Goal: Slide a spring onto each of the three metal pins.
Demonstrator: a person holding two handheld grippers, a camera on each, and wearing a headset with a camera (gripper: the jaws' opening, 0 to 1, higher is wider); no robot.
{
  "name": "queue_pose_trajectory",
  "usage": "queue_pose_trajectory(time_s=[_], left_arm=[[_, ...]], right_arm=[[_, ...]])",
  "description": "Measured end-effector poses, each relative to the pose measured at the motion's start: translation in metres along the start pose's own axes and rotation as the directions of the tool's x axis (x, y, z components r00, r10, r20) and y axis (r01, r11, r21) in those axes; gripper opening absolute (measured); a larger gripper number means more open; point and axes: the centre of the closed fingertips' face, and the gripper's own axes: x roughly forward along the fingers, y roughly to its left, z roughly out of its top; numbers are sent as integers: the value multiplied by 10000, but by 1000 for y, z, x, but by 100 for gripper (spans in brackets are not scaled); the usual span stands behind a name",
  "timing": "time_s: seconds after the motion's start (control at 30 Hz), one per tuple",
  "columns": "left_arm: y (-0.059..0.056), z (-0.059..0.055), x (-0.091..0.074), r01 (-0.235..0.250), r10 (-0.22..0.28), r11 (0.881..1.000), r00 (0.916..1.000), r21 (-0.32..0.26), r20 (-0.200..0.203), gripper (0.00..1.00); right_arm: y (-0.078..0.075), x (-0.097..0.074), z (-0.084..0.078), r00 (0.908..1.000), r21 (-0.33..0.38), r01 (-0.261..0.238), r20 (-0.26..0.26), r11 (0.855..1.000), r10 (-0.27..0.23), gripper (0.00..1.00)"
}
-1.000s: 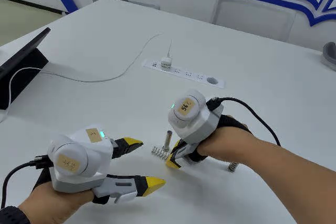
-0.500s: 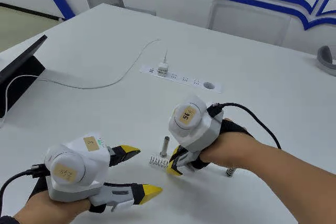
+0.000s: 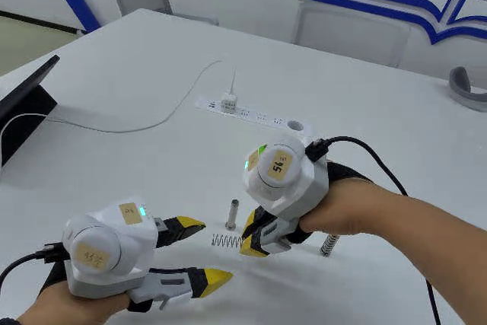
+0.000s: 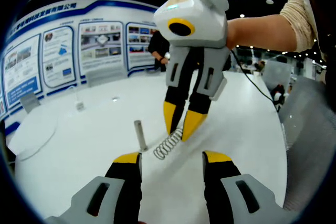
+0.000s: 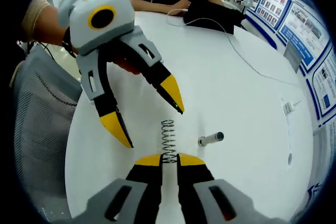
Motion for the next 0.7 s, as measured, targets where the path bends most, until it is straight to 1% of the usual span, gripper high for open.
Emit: queue_pose_trajectory(time_s=[0.17, 0.43, 0.7], left_arm=[[-2, 2, -1, 75, -76, 9996, 10000, 274, 30, 37], [-6, 1, 0, 183, -186, 9982, 9998, 568, 56, 28], [-10, 3, 2, 329, -339, 9962, 9994, 807, 112, 18]], right_arm=[[5, -2, 1, 9999, -340, -126, 29, 9993, 127, 12], [11, -5, 1, 9993, -870, -375, -14, 9955, 375, 12], [14, -7, 0, 9987, -1251, -493, -147, 9909, 478, 12]])
